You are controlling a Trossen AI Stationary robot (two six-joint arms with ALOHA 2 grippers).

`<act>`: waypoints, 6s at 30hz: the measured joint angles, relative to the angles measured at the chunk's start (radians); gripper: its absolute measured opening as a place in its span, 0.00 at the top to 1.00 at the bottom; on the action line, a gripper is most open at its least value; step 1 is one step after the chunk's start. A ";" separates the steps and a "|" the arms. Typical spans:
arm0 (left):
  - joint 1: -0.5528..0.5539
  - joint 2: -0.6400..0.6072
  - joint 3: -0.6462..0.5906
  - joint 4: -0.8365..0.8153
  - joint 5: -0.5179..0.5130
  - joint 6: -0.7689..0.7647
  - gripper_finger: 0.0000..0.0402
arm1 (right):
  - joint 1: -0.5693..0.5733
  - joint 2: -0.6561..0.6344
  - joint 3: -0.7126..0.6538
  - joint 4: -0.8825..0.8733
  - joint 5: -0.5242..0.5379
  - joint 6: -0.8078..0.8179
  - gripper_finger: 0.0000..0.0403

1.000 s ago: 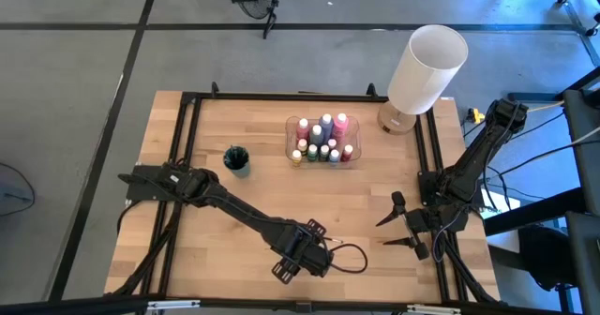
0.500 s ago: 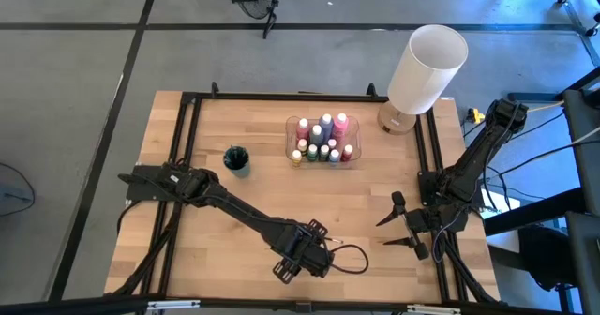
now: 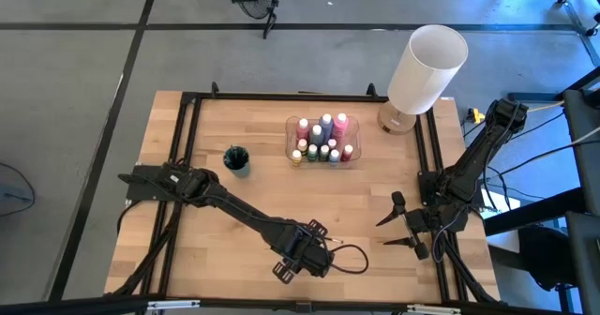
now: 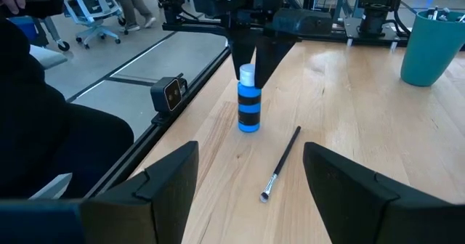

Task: Pick & Place Paint Supplies
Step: Put the blue paint bottle into the transparent bin

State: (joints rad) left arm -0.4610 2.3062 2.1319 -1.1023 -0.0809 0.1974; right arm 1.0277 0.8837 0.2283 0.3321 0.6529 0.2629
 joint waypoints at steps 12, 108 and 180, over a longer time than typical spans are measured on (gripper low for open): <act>0.000 -0.001 0.000 0.000 0.005 -0.003 0.71 | 0.000 0.000 0.000 0.000 0.000 0.002 0.37; 0.714 -0.267 -0.048 -0.289 -0.017 -0.149 0.71 | 0.001 0.000 0.000 -0.037 -0.062 0.044 0.37; 0.732 -0.220 -0.319 -0.097 0.053 -0.087 0.67 | 0.000 0.001 0.000 -0.037 -0.088 0.040 0.37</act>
State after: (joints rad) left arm 0.2710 2.0861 1.8130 -1.1992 -0.0277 0.1104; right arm 1.0281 0.8843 0.2287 0.2951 0.5648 0.3027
